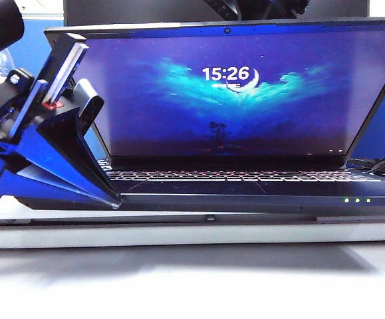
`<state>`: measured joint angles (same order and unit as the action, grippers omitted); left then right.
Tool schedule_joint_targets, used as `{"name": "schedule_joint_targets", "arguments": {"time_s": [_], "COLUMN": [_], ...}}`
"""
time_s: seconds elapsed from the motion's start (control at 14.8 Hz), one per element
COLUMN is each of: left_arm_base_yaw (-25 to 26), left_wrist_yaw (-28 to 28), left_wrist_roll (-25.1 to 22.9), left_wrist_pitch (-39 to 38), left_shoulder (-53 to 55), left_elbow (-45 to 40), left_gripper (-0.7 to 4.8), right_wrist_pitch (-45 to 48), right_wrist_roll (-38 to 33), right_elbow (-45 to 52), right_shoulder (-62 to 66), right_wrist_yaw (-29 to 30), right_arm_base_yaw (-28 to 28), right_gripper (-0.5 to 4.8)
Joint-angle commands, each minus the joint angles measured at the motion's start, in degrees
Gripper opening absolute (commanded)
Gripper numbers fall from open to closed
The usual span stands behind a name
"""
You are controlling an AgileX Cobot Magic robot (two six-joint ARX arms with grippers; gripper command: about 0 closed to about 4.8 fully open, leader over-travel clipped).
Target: Close the lid of the black laptop.
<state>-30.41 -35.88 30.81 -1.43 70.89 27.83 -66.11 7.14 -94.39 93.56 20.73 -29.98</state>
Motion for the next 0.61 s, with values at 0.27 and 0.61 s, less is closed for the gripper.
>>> {"name": "schedule_joint_targets", "arguments": {"time_s": [0.27,0.61], "left_arm_base_yaw": [0.55,0.55], "left_wrist_yaw": [3.08,-12.37], "left_wrist_roll": [-0.81,-1.68], "left_wrist_pitch": [5.84,5.99], "left_shoulder": [-0.09,-0.09], "left_elbow": [0.63,0.63], "left_gripper": [-0.03,-0.03], "right_wrist_pitch": [-6.08,-7.37], "right_wrist_roll": [0.83,0.83], "right_elbow": [0.11,0.11], "right_shoulder": [0.07,0.07], "right_wrist_yaw": [-0.72,-0.74], "right_arm_base_yaw": [-0.17,-0.17], "right_gripper": [-0.06,-0.06]}}
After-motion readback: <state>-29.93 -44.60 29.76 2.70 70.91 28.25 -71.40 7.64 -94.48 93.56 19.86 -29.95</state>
